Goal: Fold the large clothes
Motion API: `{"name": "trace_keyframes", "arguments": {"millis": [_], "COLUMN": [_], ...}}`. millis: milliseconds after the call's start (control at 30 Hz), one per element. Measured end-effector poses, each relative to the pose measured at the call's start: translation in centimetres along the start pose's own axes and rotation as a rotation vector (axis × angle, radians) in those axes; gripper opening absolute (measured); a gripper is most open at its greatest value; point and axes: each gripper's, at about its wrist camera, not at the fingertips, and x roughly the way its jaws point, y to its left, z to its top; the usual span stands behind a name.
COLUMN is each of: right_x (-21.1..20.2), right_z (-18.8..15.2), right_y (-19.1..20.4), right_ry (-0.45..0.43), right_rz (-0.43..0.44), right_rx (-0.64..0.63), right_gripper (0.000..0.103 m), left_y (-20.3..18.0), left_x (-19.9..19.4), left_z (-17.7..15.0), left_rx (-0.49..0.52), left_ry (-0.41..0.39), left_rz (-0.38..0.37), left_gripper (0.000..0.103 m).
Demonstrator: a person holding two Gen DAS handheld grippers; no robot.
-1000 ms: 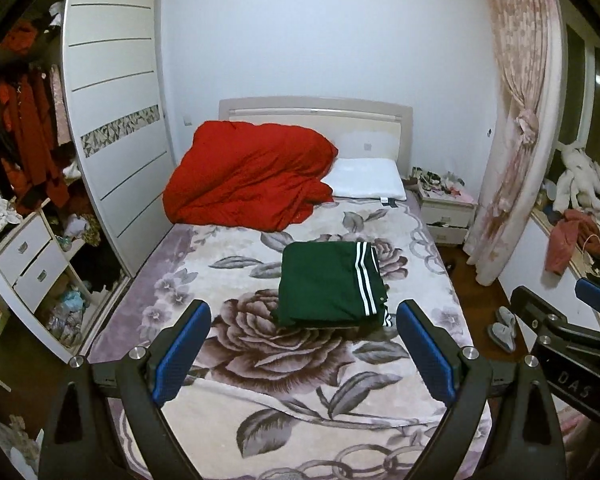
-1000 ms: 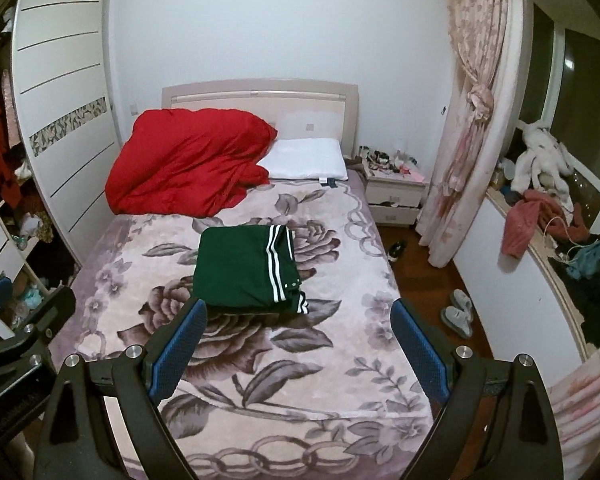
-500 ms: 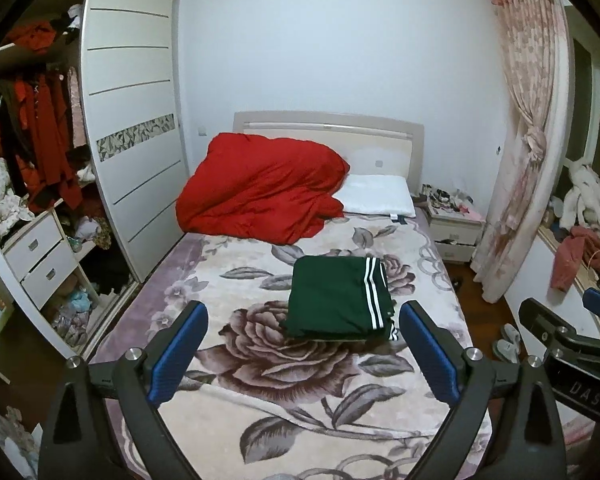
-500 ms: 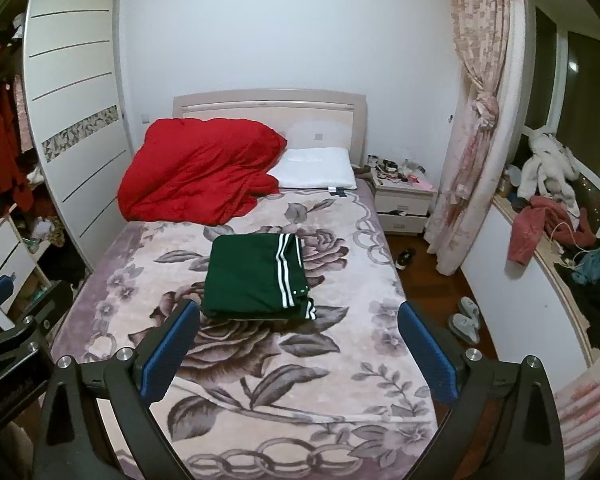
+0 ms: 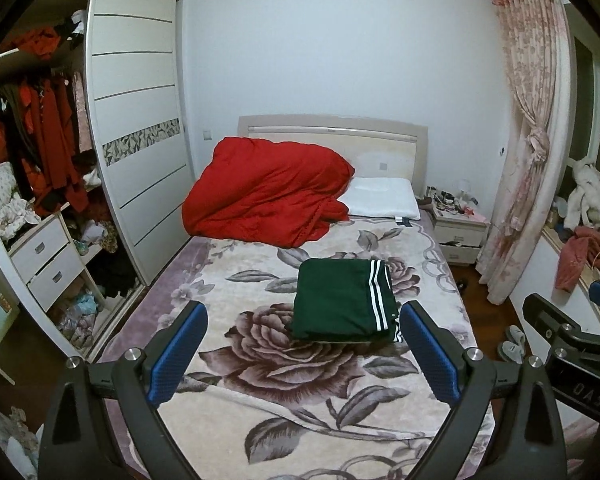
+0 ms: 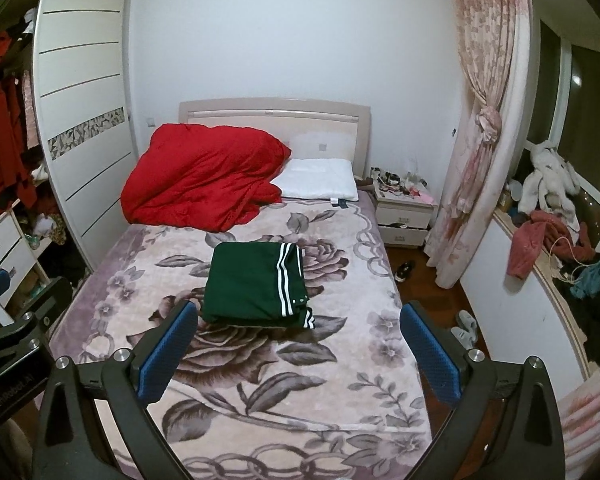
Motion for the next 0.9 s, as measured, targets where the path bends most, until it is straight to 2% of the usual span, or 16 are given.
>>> {"name": "trace_keyframes", "arguments": {"millis": [900], "right_x": [-1.3], "right_z": [-1.3], "right_y": [-0.1], "right_ry": [-0.003], "right_rz": [-0.02], "right_rx": [0.017], "right_gripper": [0.103], "left_y": [0.4], "left_x": [-0.4], "left_z": [0.0], "left_rx": [0.003], "left_ry": [-0.003], "left_rz": [0.003], "left_gripper": [0.098]}}
